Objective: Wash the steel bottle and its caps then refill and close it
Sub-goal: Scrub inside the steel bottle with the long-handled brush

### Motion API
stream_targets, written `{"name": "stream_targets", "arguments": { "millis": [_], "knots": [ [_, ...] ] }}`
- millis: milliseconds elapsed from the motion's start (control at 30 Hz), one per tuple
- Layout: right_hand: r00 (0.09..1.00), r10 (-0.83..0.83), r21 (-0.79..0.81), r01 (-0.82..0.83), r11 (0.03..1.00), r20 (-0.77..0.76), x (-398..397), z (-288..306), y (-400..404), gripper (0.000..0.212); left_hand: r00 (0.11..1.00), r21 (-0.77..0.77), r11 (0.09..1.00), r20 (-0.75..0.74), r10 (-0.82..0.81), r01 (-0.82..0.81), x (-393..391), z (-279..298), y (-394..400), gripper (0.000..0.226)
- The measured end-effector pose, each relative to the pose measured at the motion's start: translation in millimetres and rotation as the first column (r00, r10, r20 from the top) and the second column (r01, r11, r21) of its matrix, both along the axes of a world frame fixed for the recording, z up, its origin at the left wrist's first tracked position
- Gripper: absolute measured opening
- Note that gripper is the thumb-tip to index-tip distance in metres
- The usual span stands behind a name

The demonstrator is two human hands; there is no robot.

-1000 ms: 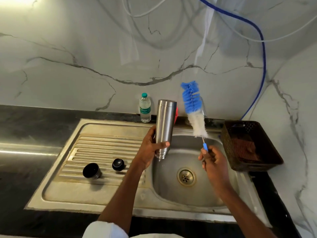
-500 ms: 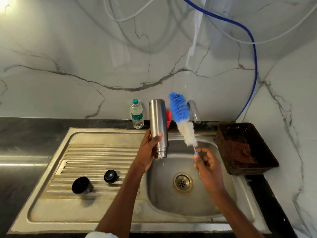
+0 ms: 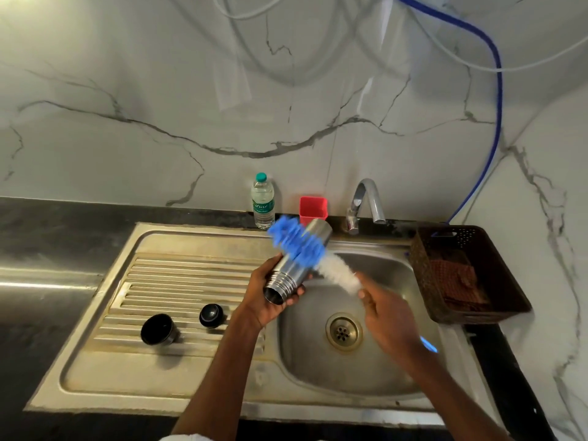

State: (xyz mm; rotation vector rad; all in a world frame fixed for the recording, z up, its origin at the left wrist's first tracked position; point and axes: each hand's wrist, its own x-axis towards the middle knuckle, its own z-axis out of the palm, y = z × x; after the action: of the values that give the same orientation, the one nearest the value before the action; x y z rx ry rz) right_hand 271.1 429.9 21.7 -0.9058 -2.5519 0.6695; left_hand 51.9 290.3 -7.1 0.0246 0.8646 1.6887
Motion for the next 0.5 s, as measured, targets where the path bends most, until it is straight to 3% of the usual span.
{"name": "stream_targets", "arguments": {
  "millis": [100, 233, 300, 400, 500],
  "knots": [
    [0.992, -0.078, -0.011, 0.080, 0.997, 0.103, -4, 9, 19, 0.048, 0.999, 0.004, 0.999, 0.004, -0.040, 0.040, -4, 1, 0, 0.055],
    [0.974, 0.212, 0.147, -0.221, 0.964, 0.074, 7, 9, 4, 0.043, 0.999, 0.004, 1.000, 0.037, 0.023, -0.023, 0, 6, -1, 0.052],
    [0.981, 0.158, 0.135, -0.172, 0.976, 0.109, 7, -1, 8, 0.042, 0.993, 0.034, 0.998, 0.109, 0.054, -0.058, -2, 2, -5, 0.050],
    [0.981, -0.069, -0.009, 0.072, 0.997, 0.181, 3, -7, 26, 0.043, 0.993, 0.097, 0.994, 0.103, -0.056, 0.046, -9, -6, -7, 0.063],
    [0.991, 0.073, 0.083, -0.083, 0.993, 0.110, 12, -9, 12, 0.042, 0.989, 0.168, 0.984, 0.125, -0.079, 0.058, -11, -6, -9, 0.076]
  ]
}}
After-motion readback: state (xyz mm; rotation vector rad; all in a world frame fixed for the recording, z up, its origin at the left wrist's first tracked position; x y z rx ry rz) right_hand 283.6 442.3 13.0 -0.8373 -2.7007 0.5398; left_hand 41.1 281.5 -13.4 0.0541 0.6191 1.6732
